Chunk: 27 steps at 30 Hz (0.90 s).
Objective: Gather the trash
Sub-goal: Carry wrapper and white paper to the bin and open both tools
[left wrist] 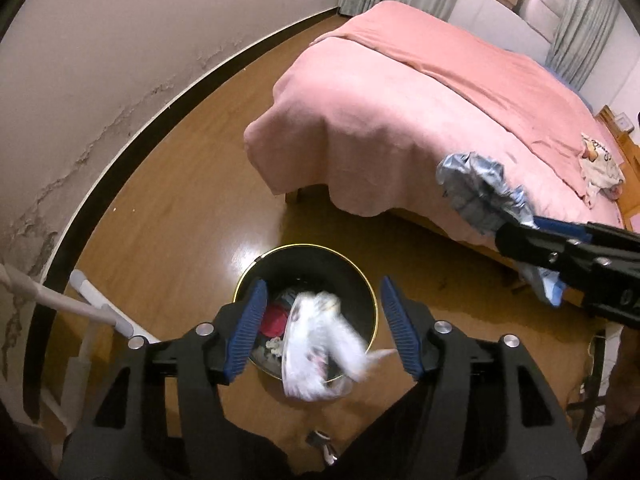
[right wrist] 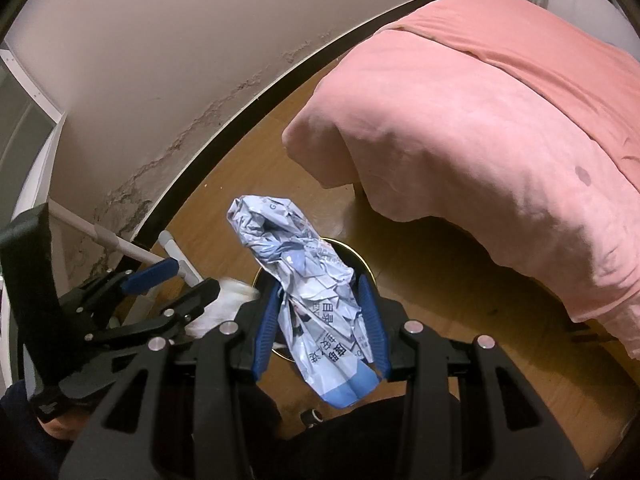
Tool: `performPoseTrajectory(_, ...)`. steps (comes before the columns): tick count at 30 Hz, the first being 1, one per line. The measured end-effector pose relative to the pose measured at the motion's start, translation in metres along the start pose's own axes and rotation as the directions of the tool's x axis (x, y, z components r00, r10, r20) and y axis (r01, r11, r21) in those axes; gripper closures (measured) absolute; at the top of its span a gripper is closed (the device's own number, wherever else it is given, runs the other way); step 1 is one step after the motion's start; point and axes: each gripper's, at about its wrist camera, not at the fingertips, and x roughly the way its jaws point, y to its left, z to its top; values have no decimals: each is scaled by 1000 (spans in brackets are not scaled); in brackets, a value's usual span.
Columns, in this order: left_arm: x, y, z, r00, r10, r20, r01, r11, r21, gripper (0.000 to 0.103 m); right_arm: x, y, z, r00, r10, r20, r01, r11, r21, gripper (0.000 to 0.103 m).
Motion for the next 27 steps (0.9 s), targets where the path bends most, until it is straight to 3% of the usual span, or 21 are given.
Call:
performPoseTrajectory(9,-35,4,-1,999,-12,39,12,1000,-10,45,14,11,-1,999,8,-32,-8,1000,-6,63)
performPoseTrajectory(18,-99,11,-9,993,12,117,-8,1000,-29,40,37,36,-1,997,17,-69,-19,999,-27,62)
performPoseTrajectory(20,-115,17,-13,990,18,137,-12,999,-45,38,40,43,0,997,16,-70,-18,999,-33,58)
performPoseTrajectory(22,-130,23,-17,987,29,155,-20,998,-59,36,42,48,2,998,9,-63,-12,999,-35,42)
performPoseTrajectory(27,-167,45,-31,978,75,195,-54,993,-109,32,42,64,7,999,14,-51,-16,999,-42,40)
